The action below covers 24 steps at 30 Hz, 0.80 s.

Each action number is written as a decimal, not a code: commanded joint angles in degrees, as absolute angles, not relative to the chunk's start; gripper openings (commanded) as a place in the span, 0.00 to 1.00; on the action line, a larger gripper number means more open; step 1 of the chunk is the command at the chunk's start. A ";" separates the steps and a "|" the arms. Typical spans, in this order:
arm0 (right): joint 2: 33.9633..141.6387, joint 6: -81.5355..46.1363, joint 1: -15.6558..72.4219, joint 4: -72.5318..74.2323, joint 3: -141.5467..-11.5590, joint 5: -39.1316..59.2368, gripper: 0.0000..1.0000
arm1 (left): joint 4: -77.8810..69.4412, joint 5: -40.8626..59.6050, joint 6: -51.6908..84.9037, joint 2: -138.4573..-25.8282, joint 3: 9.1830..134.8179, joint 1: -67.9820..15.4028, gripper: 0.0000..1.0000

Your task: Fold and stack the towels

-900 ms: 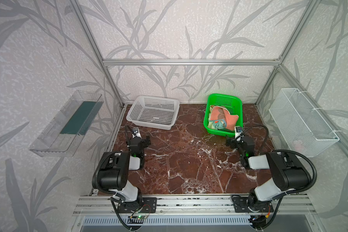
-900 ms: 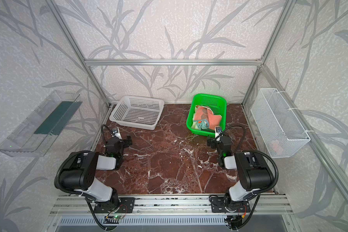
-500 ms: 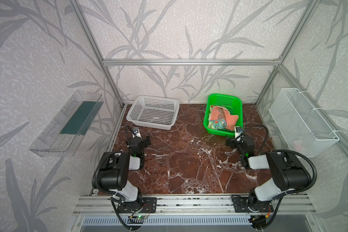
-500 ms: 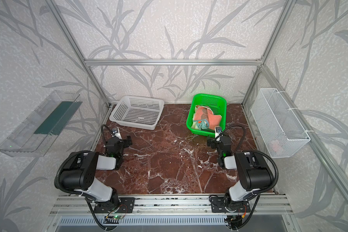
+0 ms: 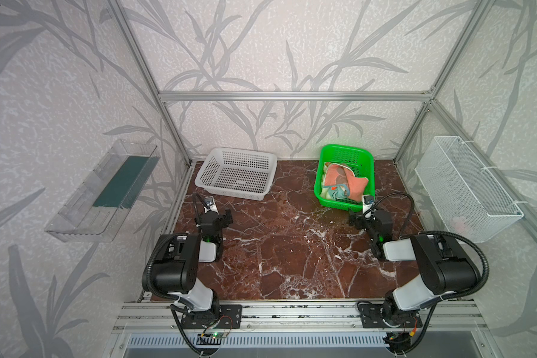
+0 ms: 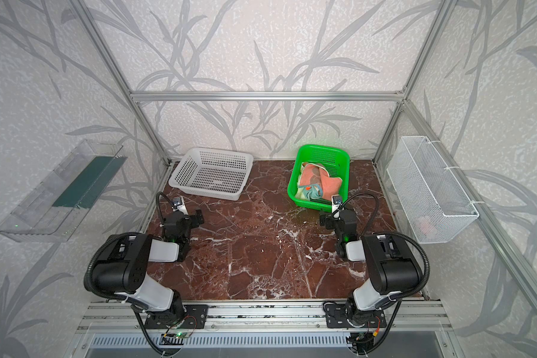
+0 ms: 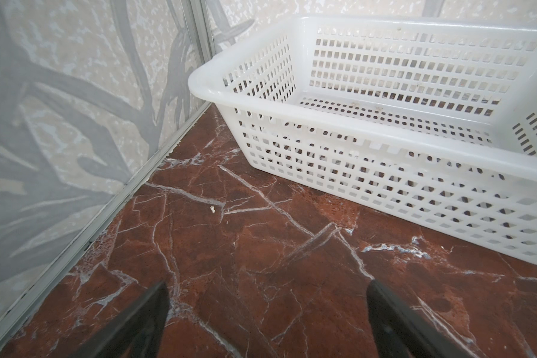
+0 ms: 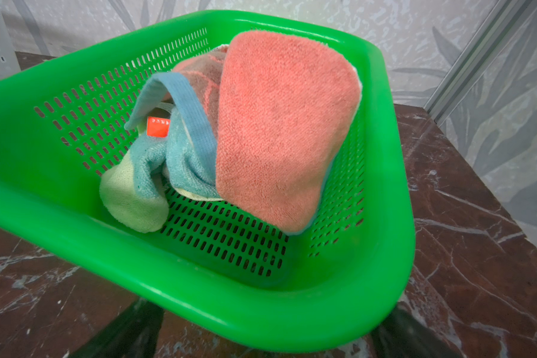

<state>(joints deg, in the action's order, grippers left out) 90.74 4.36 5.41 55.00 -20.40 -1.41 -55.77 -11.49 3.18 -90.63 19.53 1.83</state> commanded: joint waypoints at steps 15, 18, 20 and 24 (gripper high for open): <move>90.83 4.75 5.88 56.08 -21.49 -0.53 0.99 | -56.43 -11.81 3.40 -89.71 20.31 1.81 0.99; 90.88 4.76 5.85 56.08 -21.45 -0.52 0.99 | -56.43 -11.36 3.38 -89.71 20.30 1.76 0.99; 90.48 4.80 5.88 56.16 -21.28 -0.15 0.99 | -56.08 -9.45 2.55 -89.65 20.48 1.71 0.99; 84.25 4.47 5.92 51.99 -20.69 -1.23 0.99 | -55.29 -14.77 4.64 -87.88 20.01 1.77 0.99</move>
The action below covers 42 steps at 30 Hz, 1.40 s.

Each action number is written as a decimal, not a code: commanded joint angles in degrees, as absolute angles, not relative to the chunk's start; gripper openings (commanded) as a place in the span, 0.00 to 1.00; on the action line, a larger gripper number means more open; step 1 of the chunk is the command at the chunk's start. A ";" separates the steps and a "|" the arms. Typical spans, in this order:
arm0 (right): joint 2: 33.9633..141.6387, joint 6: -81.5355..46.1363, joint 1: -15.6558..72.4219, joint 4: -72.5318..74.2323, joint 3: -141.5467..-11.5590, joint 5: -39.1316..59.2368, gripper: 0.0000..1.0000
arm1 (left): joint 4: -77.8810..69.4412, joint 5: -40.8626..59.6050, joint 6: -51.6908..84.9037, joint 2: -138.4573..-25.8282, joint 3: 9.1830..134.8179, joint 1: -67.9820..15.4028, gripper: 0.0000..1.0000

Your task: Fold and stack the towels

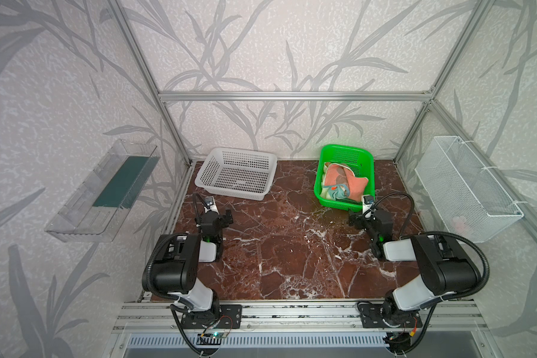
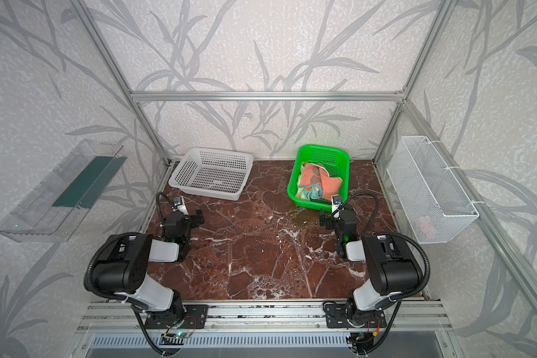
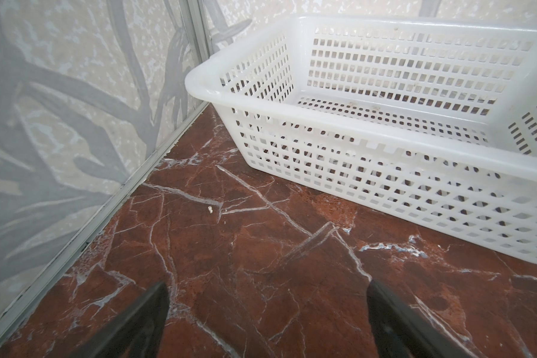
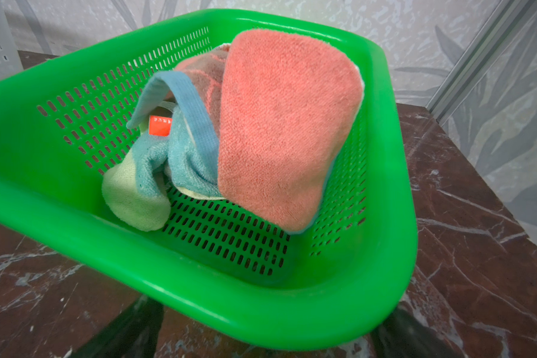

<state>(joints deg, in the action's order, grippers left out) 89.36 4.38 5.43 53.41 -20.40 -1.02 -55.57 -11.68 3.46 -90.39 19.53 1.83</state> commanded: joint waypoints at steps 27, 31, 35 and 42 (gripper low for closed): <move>71.35 1.89 11.60 -2.11 -51.59 -2.34 0.94 | -11.95 -0.69 14.87 -65.29 33.45 -19.78 0.99; 78.86 6.14 12.23 -5.28 -58.32 2.32 0.83 | -11.95 -0.68 14.06 -68.19 34.77 -23.37 0.99; 86.71 10.22 13.39 -7.77 -64.13 4.30 0.75 | -13.26 1.23 15.61 -69.88 35.04 -25.32 0.99; 99.16 12.55 13.97 -12.29 -73.31 2.58 0.62 | -14.68 1.57 16.81 -70.69 34.49 -27.53 0.99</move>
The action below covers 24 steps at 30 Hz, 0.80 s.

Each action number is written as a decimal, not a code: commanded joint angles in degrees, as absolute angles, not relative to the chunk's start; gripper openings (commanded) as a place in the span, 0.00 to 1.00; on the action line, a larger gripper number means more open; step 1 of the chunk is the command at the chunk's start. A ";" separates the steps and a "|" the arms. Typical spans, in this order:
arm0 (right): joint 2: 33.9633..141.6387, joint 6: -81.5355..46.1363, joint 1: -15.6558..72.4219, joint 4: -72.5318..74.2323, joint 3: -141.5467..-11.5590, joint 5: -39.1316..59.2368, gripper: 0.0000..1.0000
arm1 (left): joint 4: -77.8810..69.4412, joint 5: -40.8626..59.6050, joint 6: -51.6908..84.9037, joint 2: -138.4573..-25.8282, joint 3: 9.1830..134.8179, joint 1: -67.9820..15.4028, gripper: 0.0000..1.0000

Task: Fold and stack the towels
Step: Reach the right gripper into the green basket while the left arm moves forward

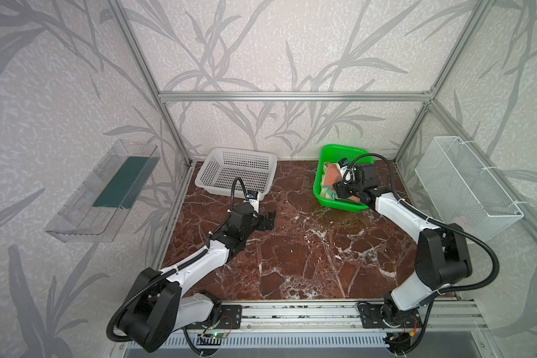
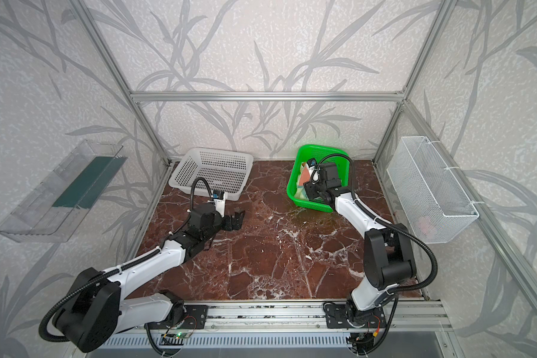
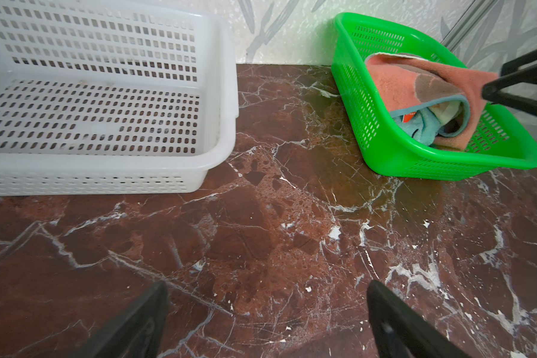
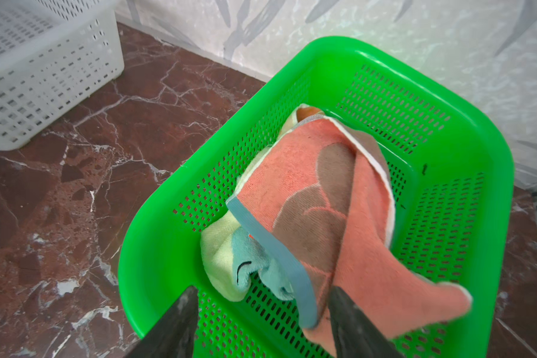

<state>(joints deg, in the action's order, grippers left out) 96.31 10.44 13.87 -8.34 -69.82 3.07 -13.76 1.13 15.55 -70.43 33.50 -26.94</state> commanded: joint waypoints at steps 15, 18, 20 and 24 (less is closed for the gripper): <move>108.09 16.73 14.08 -14.61 -79.36 -10.12 0.59 | -13.01 -0.30 15.73 -72.10 36.71 -30.34 0.99; 108.32 17.52 14.03 -13.74 -79.53 -12.08 0.56 | -12.88 -0.53 15.70 -72.76 37.31 -31.16 0.99; 108.43 18.06 14.03 -13.43 -79.93 -13.85 0.54 | -12.82 -0.85 15.56 -73.11 37.67 -31.74 0.99; 108.37 19.20 13.97 -12.94 -80.50 -16.47 0.50 | -13.05 -1.82 14.82 -73.48 37.97 -32.91 0.99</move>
<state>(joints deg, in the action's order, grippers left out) 107.68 17.78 14.00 -13.52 -78.52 -12.84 -13.32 -0.25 15.38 -72.97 36.40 -32.14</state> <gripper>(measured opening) 0.504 0.992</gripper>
